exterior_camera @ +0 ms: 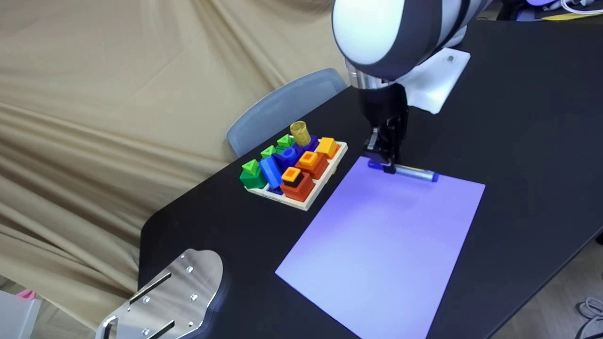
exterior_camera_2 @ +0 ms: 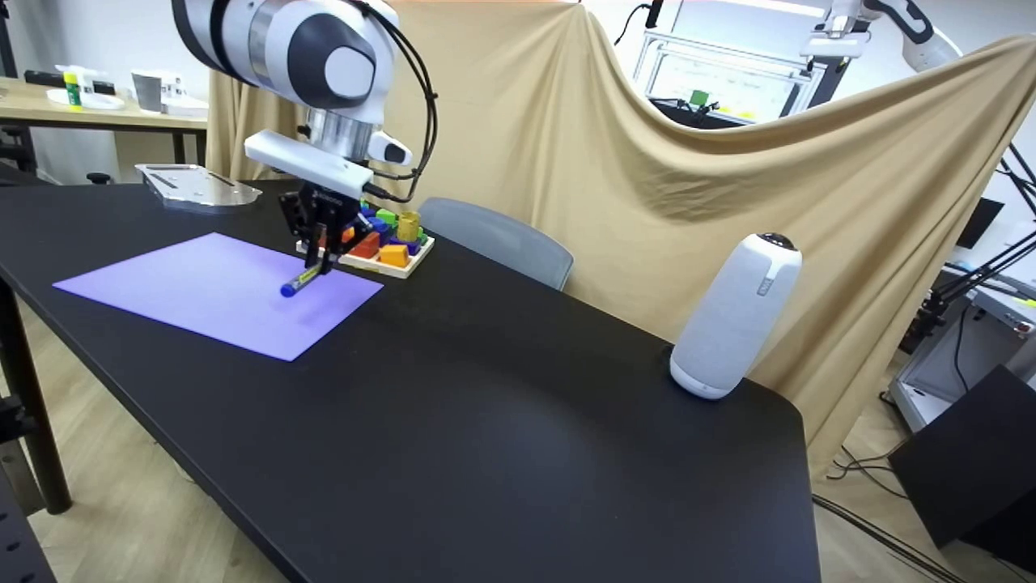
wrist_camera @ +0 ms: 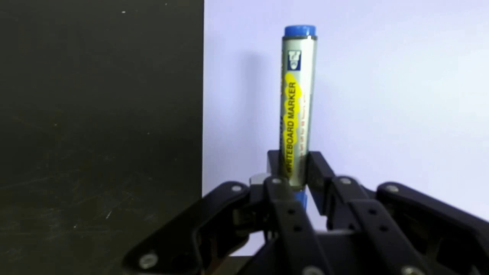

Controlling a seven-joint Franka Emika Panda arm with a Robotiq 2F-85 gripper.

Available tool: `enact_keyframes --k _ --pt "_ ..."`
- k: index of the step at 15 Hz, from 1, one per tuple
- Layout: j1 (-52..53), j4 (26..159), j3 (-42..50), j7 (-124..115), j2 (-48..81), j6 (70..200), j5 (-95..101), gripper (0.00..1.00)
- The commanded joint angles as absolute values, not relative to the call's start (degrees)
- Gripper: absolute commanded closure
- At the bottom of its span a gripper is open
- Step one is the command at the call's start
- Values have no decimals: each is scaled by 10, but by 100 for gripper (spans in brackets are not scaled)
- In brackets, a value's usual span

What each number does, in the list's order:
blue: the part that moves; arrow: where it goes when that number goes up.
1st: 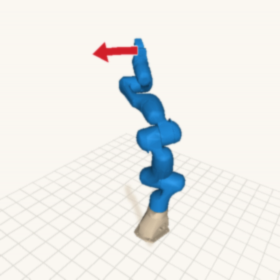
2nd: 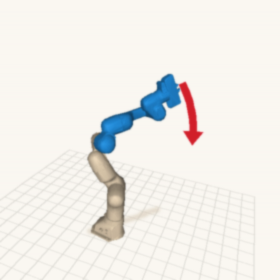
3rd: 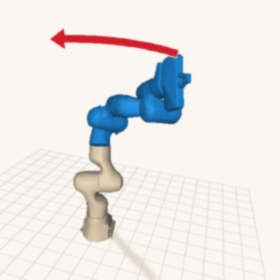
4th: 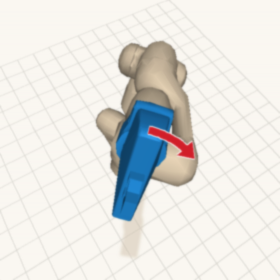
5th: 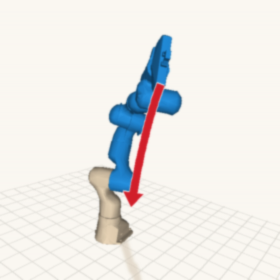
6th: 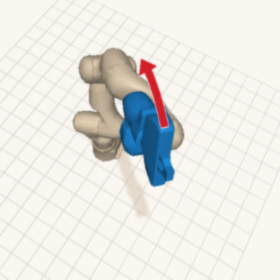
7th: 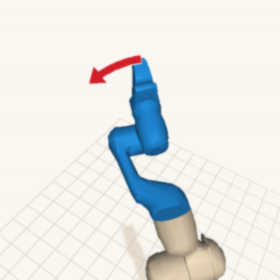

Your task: Put the marker on the white board

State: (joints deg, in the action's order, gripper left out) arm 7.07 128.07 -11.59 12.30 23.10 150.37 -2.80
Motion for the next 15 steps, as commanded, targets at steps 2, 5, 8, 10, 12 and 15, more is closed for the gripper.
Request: enact_keyframes --k 2,5,8,10,12,15 --pt "92 1263 -102 114 263 1524 31 95" --pt "99 1259 -95 112 280 1549 57 95" --pt "98 1255 -94 114 292 1559 67 53" --pt "96 1253 -95 115 295 1558 69 41" --pt "94 1256 -95 114 290 1556 68 27" --pt "85 1263 -103 107 272 1537 48 7"
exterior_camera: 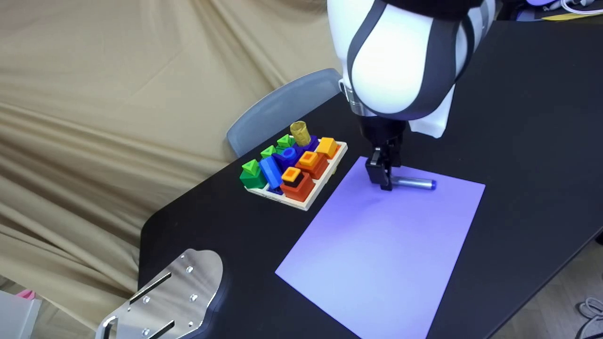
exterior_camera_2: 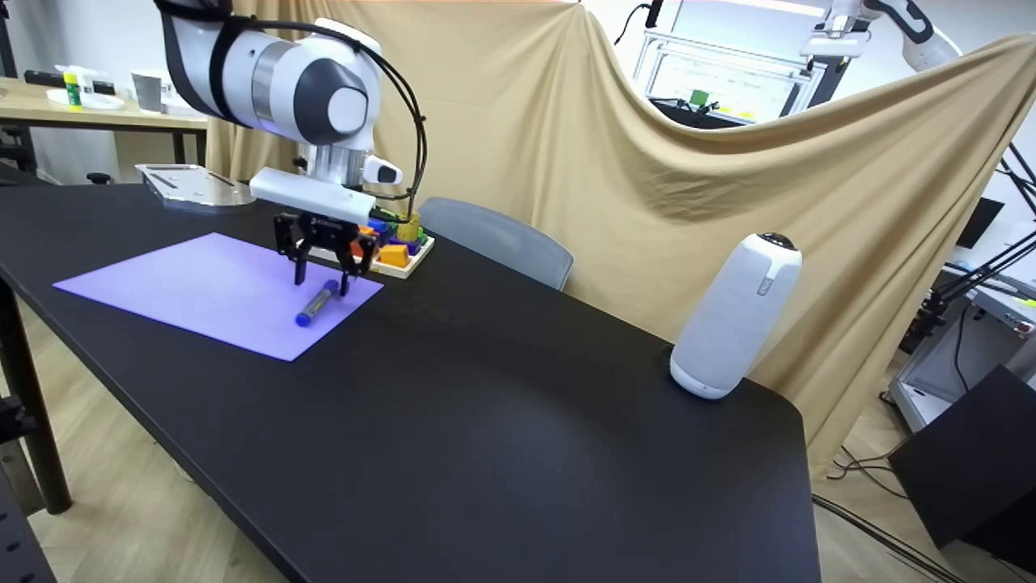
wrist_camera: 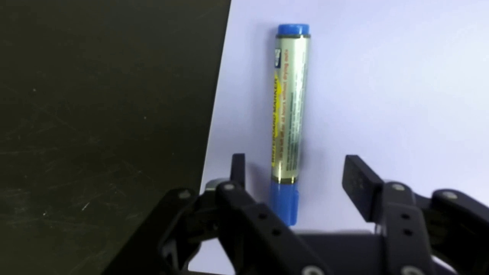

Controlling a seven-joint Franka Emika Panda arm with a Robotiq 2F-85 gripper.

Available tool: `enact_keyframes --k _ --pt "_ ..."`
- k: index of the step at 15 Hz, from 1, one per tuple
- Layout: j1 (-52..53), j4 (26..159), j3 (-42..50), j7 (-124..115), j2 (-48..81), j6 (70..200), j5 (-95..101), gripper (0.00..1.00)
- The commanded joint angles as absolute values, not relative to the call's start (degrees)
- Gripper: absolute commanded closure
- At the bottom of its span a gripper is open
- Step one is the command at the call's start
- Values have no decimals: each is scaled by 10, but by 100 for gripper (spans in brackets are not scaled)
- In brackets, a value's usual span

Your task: Put the marker on the white board

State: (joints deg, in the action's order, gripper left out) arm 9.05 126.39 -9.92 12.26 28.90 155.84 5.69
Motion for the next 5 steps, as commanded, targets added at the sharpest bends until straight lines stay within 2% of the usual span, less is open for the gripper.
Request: enact_keyframes --k 1,5 --pt "81 1267 -106 108 263 1529 41 2" --pt "77 1286 -103 105 226 1518 31 0"
